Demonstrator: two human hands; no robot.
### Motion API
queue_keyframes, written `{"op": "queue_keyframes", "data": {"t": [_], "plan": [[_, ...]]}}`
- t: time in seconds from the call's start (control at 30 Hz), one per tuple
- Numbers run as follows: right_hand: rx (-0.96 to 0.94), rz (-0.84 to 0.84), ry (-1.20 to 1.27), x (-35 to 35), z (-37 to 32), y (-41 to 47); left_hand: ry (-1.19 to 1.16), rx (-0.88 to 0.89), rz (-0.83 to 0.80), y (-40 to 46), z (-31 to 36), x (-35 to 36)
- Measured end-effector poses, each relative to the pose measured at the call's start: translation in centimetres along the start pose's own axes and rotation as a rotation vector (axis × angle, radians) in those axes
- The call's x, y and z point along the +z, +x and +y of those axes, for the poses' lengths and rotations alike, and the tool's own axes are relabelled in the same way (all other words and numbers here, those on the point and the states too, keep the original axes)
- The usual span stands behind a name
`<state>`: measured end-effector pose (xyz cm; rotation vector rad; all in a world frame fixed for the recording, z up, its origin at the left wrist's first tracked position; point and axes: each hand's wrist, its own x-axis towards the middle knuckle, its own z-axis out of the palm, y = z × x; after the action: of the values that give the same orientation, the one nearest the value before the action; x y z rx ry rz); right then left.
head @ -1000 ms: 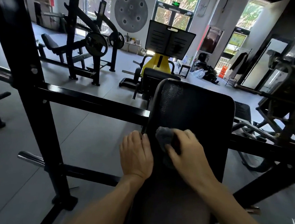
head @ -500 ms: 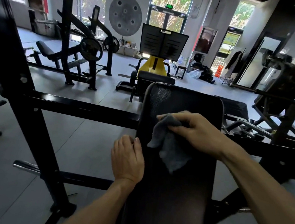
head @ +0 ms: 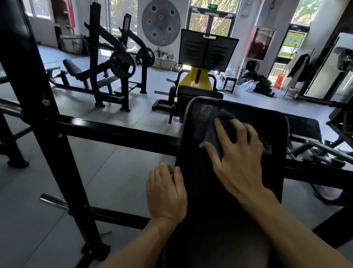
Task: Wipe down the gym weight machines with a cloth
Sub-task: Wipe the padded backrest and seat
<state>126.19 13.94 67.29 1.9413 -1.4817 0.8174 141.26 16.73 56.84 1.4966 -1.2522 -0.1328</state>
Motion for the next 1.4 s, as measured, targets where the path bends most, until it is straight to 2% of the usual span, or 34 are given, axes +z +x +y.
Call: {"op": "queue_keyframes", "data": {"t": [0.13,0.33,0.57,0.67,0.7,0.77,0.87,0.93,1.07,1.17,1.23,1.33,1.4], "plan": [[0.038,0.058,0.000,1.3,-0.7,1.0,-0.008,0.008,-0.006,0.0,0.0,-0.2],[0.024,0.235,0.202,2.9,-2.3,-1.5,-0.001,-0.004,-0.013,0.0,0.1,-0.3],[-0.201,0.116,0.141,2.9,-2.8,-14.9,-0.113,-0.042,-0.036,-0.2,0.1,-0.2],[-0.328,0.121,0.089,2.3,-1.4,-11.5,-0.142,-0.039,-0.033,-0.1,0.1,-0.3],[-0.304,0.148,0.063,2.2,-1.1,-8.6,-0.148,-0.038,-0.030,0.0,0.1,-0.3],[-0.133,0.215,0.059,2.4,-0.8,-1.2,-0.156,-0.059,-0.023,0.0,0.2,-0.3],[0.008,0.223,0.178,2.5,-2.0,5.7,-0.179,-0.085,-0.014,0.1,0.5,-0.2],[0.005,0.212,0.264,3.0,-3.0,4.8,-0.193,-0.090,-0.009,0.0,0.2,-0.2],[-0.125,0.162,0.359,3.3,-4.1,-3.1,-0.226,-0.109,-0.024,0.2,0.2,-0.3],[-0.214,0.043,0.404,3.3,-5.2,-10.2,-0.309,-0.177,-0.104,0.0,-0.4,-0.5],[-0.297,0.032,0.310,2.6,-5.0,-12.4,-0.433,-0.277,-0.199,-0.5,-1.2,-1.4],[-0.492,0.042,0.202,1.3,-3.9,-8.4,-0.597,-0.494,-0.244,-1.1,-2.3,-3.1],[-0.429,0.118,0.148,1.1,-4.2,-3.5,-0.681,-0.595,-0.265,-0.6,-2.3,-4.2]]}}
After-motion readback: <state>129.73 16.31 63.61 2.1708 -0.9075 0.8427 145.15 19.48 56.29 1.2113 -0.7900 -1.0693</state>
